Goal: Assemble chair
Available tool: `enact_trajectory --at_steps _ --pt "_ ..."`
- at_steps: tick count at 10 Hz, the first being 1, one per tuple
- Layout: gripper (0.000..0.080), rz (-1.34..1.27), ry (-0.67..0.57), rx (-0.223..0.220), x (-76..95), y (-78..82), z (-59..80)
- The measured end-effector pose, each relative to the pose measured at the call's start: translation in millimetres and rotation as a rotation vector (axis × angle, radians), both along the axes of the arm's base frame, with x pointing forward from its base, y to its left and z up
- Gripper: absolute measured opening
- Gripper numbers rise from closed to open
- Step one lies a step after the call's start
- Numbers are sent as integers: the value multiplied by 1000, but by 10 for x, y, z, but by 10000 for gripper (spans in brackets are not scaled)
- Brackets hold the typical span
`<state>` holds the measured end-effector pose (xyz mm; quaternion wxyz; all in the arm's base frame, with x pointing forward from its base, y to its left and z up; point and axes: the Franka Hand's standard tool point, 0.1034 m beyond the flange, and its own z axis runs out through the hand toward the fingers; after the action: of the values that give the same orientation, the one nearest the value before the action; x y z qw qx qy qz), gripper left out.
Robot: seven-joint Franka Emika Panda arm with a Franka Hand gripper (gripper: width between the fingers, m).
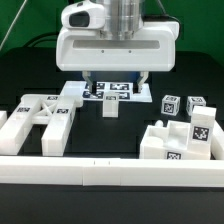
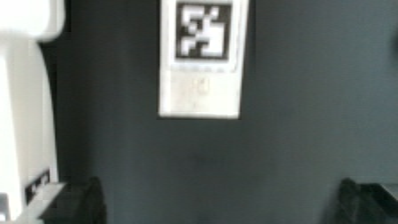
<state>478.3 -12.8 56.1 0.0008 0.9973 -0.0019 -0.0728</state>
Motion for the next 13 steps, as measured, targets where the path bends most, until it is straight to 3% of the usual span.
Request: enact_trajectory --at_steps 4,6,10,13 --pt "649 0 259 22 -26 26 -6" --pt "649 3 420 45 -72 -75 -96" --pt "649 -5 702 -8 -106 -81 -249" --pt "649 -40 748 18 -121 -105 -389"
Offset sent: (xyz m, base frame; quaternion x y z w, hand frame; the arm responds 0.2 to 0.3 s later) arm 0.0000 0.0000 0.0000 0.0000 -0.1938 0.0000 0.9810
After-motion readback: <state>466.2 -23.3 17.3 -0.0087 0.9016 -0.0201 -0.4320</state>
